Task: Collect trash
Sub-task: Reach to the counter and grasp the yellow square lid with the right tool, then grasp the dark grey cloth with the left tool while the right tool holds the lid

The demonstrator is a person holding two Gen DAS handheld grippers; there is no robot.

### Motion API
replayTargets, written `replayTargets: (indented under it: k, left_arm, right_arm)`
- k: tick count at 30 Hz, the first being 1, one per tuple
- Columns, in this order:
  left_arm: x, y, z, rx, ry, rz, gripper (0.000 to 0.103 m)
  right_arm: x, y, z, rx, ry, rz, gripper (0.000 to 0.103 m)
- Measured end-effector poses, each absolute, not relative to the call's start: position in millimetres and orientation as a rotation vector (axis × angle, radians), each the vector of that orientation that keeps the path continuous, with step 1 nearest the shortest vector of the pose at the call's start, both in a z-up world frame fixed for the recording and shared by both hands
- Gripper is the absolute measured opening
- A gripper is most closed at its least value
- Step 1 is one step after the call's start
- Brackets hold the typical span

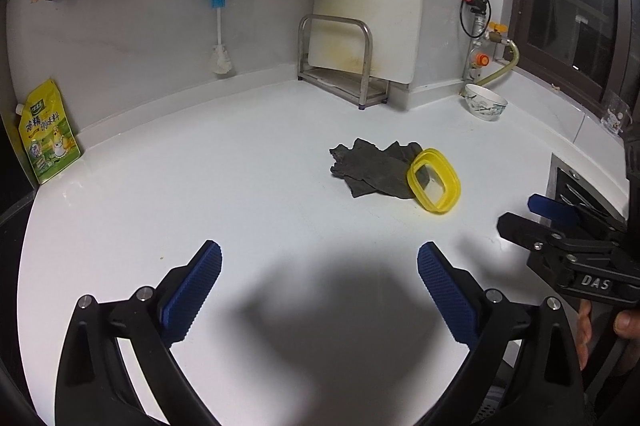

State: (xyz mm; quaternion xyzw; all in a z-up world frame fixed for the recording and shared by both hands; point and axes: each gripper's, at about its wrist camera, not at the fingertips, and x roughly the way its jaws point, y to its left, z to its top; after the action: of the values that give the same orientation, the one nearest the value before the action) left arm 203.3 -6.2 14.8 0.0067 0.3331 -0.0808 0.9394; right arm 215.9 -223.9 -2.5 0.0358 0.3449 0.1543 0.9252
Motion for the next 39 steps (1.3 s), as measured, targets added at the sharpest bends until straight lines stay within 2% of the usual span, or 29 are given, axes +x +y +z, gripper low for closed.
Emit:
replayTargets:
  k: [12, 29, 32, 34, 39]
  left_arm:
    - [241.0, 2.3, -1.0, -0.003, 0.724, -0.137, 0.097]
    - [245.8, -0.9, -6.6, 0.008, 0.734, -0.14, 0.097]
    - [246.3, -2.5, -6.6, 0.008, 0.736, -0.143, 0.097]
    - [247.2, -3.5, -7.1, 0.01, 0.738, -0.142, 0.097]
    - [248.9, -6.5, -8.6, 0.005, 0.744, -0.146, 0.097]
  right_arm:
    - [293.8, -211.1, -27.1, 0.012, 0.817, 0.348, 0.082]
    - [330.4, -196.9, -42.4, -0.04, 0.854, 0.321, 0.082]
    - [328.9, -193.9, -40.6, -0.068, 0.844, 0.316, 0.081]
    - [325.7, -192.3, -40.0, -0.091, 0.839, 0.315, 0.072]
    - [313.0, -202.0, -35.2, -0.064, 0.811, 0.309, 0.071]
